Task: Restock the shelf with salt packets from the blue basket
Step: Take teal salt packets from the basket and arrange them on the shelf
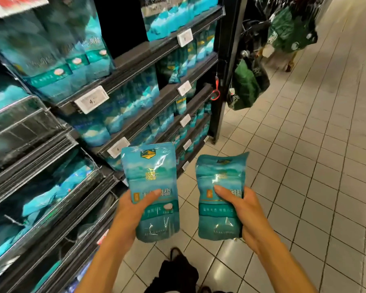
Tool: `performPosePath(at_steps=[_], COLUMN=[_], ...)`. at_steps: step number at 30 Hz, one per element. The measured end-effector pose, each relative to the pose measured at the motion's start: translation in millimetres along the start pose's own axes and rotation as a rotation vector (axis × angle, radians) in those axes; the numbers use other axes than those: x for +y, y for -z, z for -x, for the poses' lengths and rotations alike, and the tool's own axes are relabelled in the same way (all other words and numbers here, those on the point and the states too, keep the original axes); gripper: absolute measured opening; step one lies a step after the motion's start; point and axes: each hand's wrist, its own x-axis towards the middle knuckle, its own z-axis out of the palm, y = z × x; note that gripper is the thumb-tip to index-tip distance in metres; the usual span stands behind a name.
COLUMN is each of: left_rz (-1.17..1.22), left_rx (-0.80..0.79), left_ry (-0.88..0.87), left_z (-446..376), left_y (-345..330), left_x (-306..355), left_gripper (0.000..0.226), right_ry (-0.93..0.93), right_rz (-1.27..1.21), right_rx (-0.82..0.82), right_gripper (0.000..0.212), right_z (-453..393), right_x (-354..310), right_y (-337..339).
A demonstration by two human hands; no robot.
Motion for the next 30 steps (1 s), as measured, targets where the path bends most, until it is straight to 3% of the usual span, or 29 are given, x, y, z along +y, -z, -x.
performPosePath(at_steps=[8, 12, 14, 22, 25, 28, 30], left_rz=[0.08, 0.08, 0.092, 0.124, 0.154, 0.189, 0.234], left_rx=[0.05, 0.112, 0.156, 0.376, 0.481, 0.611, 0.695], left_ry=[-0.176, -0.279, -0.327, -0.431, -0.475, -0.495, -0.492], left_z=[-121, -172, -191, -215, -211, -204, -200], left_y=[-21, -25, -24, -13, -12, -11, -13], left_x=[70, 115, 138, 179, 185, 183, 179], left_gripper=[0.06, 0.054, 0.059, 0.054, 0.063, 0.057, 0.068], right_ry=[0.12, 0.168, 0.216, 0.364, 0.391, 0.456, 0.494], right_rz=[0.066, 0.089, 0.131, 0.218, 0.19, 0.214, 0.257], right_rx=[-0.127, -0.167, -0.191, -0.461, -0.587, -0.633, -0.679], right_gripper=[0.051, 0.019, 0.016, 0.037, 0.023, 0.021, 0.018], right_z=[-130, -197, -229, -320, -349, -372, -387], right_x=[-89, -137, -163, -244, -263, -271, -267], right_y=[-49, -85, -108, -203, -243, -282, -301])
